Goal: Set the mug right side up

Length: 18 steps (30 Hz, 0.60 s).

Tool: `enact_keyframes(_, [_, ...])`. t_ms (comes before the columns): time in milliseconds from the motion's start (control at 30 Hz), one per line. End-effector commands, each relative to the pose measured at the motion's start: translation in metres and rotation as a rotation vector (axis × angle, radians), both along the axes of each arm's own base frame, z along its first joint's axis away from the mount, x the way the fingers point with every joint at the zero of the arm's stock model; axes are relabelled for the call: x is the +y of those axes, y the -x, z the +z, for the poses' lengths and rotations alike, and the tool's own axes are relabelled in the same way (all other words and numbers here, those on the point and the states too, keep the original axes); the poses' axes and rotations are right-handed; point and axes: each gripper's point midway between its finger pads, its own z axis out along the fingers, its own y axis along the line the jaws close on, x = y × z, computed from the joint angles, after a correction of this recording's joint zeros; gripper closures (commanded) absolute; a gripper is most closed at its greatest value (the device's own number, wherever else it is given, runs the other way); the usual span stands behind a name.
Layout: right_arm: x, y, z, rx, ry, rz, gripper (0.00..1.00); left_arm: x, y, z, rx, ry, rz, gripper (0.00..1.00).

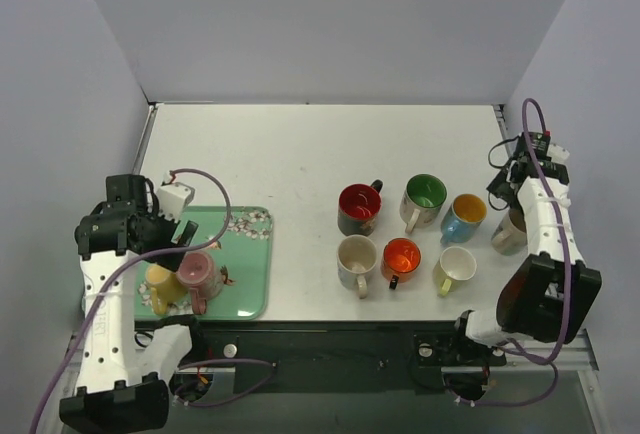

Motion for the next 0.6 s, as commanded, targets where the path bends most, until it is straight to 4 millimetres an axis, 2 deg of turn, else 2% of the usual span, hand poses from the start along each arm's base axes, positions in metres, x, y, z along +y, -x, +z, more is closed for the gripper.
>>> enact_keyframes(0, [-0.001,0.013,0.053,-0.043,0.173,0.000,0.37,0.051,0.029,-0.009,0.082,-0.124,0.204,0.08])
enact_keyframes(100, [0.013,0.012,0.070,-0.110,0.188,0.046,0.37,0.058,0.042,-0.025,0.119,-0.046,0.266,0.17])
enact_keyframes(133, [0.019,0.009,0.073,-0.128,0.181,0.067,0.37,0.063,0.056,-0.035,0.156,-0.033,0.287,0.21])
enact_keyframes(333, [0.029,0.005,0.080,-0.192,0.168,0.090,0.37,0.053,0.080,-0.077,0.225,0.099,0.282,0.32])
enact_keyframes(433, [0.033,0.004,0.077,-0.189,0.158,0.105,0.37,0.048,0.077,-0.091,0.207,0.132,0.278,0.33])
enact_keyframes(500, [0.036,0.002,0.075,-0.192,0.144,0.115,0.37,0.059,0.069,-0.103,0.178,0.101,0.320,0.34])
enact_keyframes(567, [0.039,0.001,0.074,-0.198,0.136,0.127,0.37,0.068,0.062,-0.112,0.158,0.089,0.356,0.40])
